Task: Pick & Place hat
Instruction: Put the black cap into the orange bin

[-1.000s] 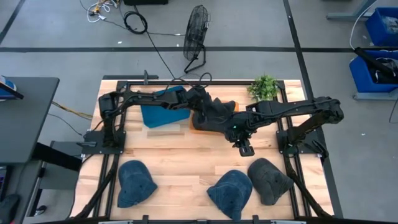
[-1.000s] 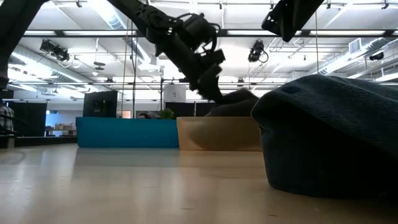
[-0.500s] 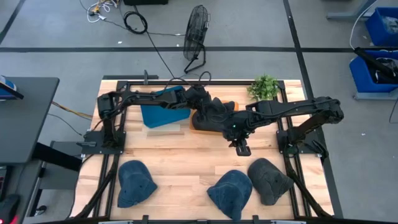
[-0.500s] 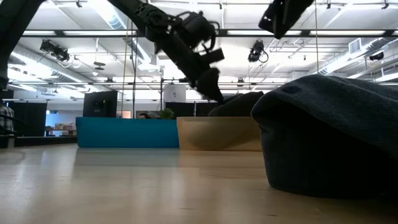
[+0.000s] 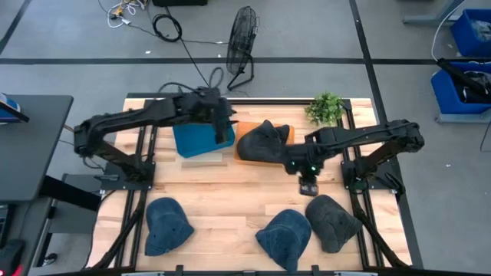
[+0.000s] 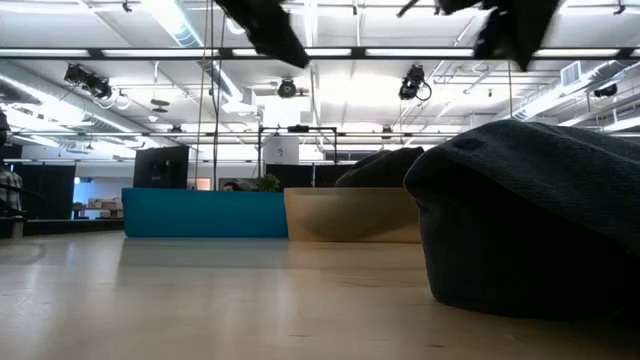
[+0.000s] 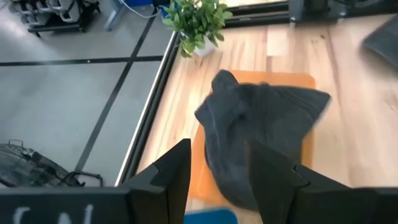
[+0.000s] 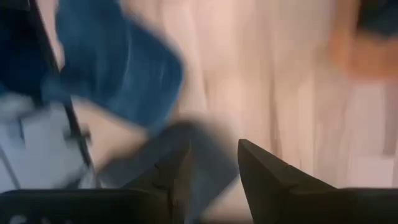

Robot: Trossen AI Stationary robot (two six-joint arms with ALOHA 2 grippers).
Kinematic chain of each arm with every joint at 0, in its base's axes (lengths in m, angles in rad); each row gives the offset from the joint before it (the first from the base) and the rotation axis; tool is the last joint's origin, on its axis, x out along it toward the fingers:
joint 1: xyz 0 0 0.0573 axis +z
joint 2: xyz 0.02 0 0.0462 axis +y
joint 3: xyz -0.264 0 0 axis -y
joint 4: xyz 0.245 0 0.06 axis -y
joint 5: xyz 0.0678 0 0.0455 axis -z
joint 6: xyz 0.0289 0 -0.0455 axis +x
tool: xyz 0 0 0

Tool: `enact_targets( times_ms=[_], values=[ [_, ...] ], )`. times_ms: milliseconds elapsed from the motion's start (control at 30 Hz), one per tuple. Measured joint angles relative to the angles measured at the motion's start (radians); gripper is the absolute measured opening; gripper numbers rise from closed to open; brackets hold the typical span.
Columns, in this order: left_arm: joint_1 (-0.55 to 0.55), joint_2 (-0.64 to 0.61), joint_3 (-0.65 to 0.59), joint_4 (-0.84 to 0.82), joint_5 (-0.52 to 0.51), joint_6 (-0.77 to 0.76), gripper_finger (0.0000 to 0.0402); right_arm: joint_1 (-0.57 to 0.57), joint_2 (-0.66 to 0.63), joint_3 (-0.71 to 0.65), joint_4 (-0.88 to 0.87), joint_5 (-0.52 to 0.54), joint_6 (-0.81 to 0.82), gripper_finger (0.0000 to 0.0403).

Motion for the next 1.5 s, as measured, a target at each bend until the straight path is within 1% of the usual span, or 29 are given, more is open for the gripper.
enact_targets(
  times_ms=[33, 133, 233, 333, 500, 633, 867, 1033, 1133, 1200, 1267, 1500],
  values=[
    [0.0, -0.019, 0.0, -0.017, 0.0, -0.001, 0.015, 0.02, 0.0, 0.0, -0.037, -0.001, -0.014, 0.0135],
    [-0.001, -0.06, -0.005, -0.065, 0.001, -0.006, 0.0143, 0.077, 0.0, -0.035, -0.039, 0.015, -0.003, 0.0135],
    [0.0, -0.076, -0.008, -0.095, -0.001, -0.031, 0.0137, 0.119, 0.0, -0.089, -0.026, 0.017, 0.137, 0.0135],
    [0.001, -0.076, -0.008, -0.119, -0.001, -0.061, 0.0132, 0.161, 0.002, -0.168, -0.001, -0.028, 0.247, 0.0135],
    [0.0, -0.065, -0.008, -0.118, -0.002, -0.062, 0.0122, 0.258, 0.001, -0.303, 0.004, -0.107, 0.339, 0.0135],
    [0.0, -0.067, -0.008, -0.109, -0.003, -0.076, 0.0115, 0.303, 0.001, -0.386, 0.014, -0.181, 0.399, 0.0139],
    [0.0, -0.066, -0.008, -0.108, -0.004, -0.088, 0.0115, 0.358, 0.0, -0.485, 0.19, -0.22, 0.49, 0.0167],
    [0.0, -0.066, -0.008, -0.106, -0.003, -0.087, 0.0115, 0.4, 0.0, -0.514, 0.266, -0.221, 0.497, 0.0187],
    [0.0, -0.066, -0.008, -0.106, -0.003, -0.087, 0.0115, 0.423, 0.0, -0.518, 0.265, -0.16, 0.496, 0.0189],
    [0.0, -0.066, -0.008, -0.106, -0.003, -0.087, 0.0115, 0.435, 0.0, -0.518, 0.265, -0.126, 0.499, 0.0185],
    [0.0, -0.066, -0.008, -0.107, -0.003, -0.087, 0.0115, 0.443, 0.0, -0.518, 0.259, -0.115, 0.514, 0.0177],
    [0.0, -0.066, -0.008, -0.107, -0.003, -0.086, 0.0115, 0.459, 0.0, -0.518, 0.309, -0.136, 0.585, 0.0146]
  ],
)
